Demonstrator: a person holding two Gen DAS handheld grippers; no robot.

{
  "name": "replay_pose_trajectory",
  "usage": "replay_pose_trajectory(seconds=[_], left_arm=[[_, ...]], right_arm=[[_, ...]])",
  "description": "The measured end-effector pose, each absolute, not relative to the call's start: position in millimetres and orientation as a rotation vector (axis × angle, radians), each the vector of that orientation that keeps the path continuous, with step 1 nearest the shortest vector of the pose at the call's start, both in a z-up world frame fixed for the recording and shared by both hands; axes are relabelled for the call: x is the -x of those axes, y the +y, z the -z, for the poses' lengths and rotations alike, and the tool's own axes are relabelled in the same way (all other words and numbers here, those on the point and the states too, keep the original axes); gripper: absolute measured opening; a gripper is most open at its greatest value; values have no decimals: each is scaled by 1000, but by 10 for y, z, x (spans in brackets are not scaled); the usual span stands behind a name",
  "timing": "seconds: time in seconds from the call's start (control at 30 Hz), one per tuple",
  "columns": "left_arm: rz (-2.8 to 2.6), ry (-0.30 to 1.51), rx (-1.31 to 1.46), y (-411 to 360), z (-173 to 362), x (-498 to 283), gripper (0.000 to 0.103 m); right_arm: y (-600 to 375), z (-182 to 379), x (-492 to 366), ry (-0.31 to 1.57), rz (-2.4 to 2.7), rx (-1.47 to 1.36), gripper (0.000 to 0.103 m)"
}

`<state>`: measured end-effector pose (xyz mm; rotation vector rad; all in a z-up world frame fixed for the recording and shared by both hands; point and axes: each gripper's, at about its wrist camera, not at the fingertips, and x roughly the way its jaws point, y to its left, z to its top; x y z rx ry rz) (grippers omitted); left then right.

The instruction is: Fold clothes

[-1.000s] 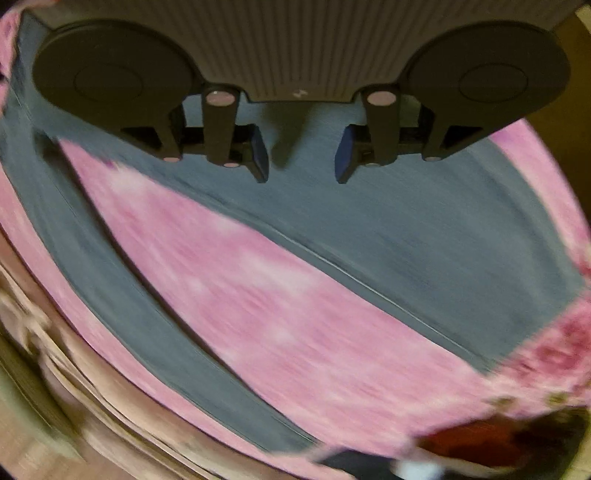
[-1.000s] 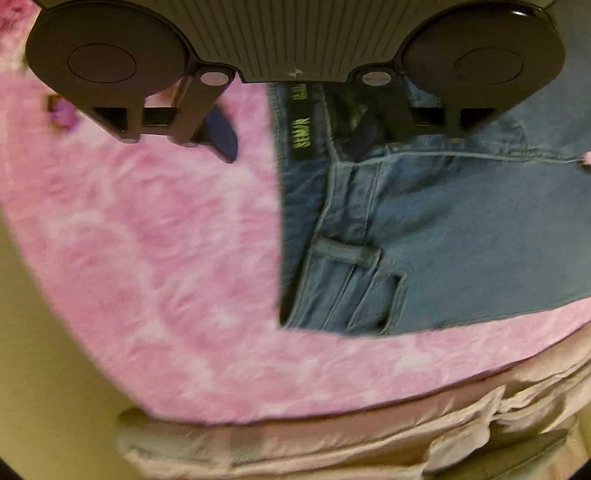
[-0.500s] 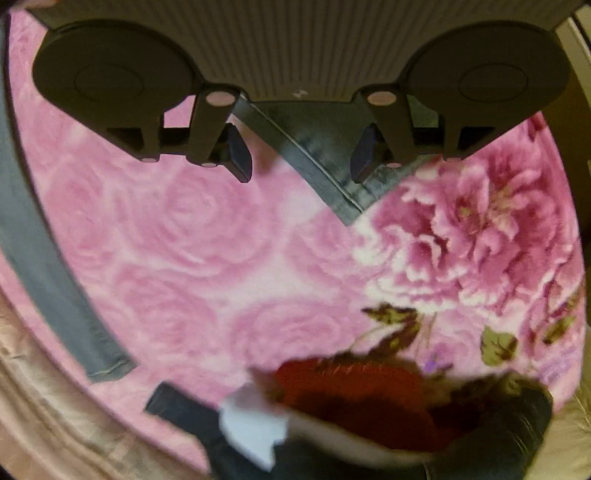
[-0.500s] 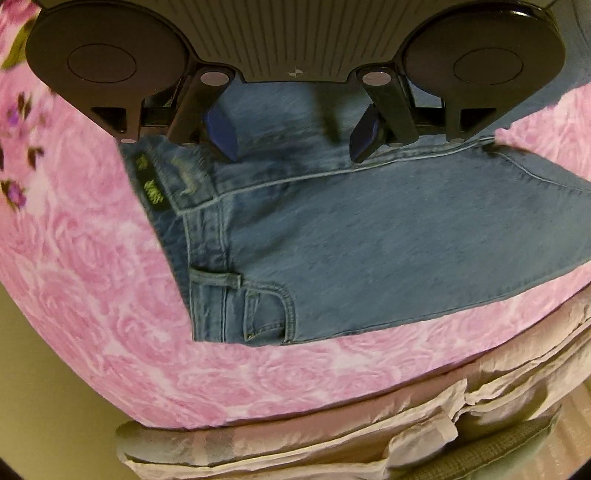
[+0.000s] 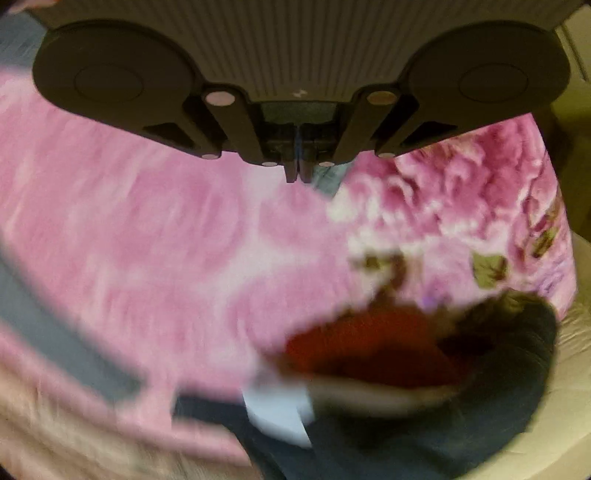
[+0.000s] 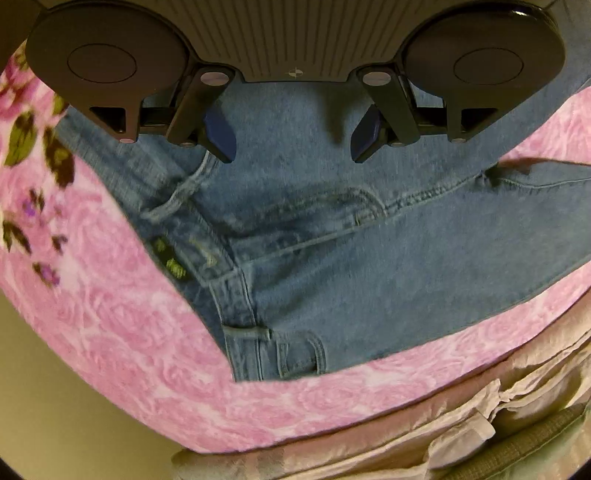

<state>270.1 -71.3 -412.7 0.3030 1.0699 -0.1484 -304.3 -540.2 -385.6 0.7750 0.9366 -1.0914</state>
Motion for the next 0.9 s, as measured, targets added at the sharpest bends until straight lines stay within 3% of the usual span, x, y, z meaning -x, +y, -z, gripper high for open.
replay_pose_trajectory(seconds=[0.07, 0.2, 0.37, 0.53, 0.6, 0.73, 0.8, 0.9], left_arm=[[117, 1063, -294, -733, 4137, -2709, 5], [110, 1005, -237, -654, 3824, -2617, 20], [245, 1020, -162, -469, 3588, -2090, 19], [363, 1092, -388, -526, 4051, -1409, 22], [287, 1085, -363, -266, 4172, -1312, 31], [106, 1126, -291, 11, 4082, -1363, 31], [85, 1127, -317, -25, 3995, -1357, 21], [184, 1085, -307, -262, 3819, -1173, 21]], right_arm=[[-5381, 3897, 3066, 946, 1082, -780, 72], [-5336, 3849, 3249, 904, 1077, -743, 72], [-5295, 3867, 3602, 872, 1059, -736, 72], [-5134, 4087, 3725, 986, 993, -641, 72], [-5050, 4144, 3861, 1020, 973, -613, 72], [-4940, 4110, 4076, 1078, 943, -556, 72], [-4965, 4038, 4156, 1076, 984, -593, 72], [-4980, 3917, 4210, 1020, 1012, -619, 72]])
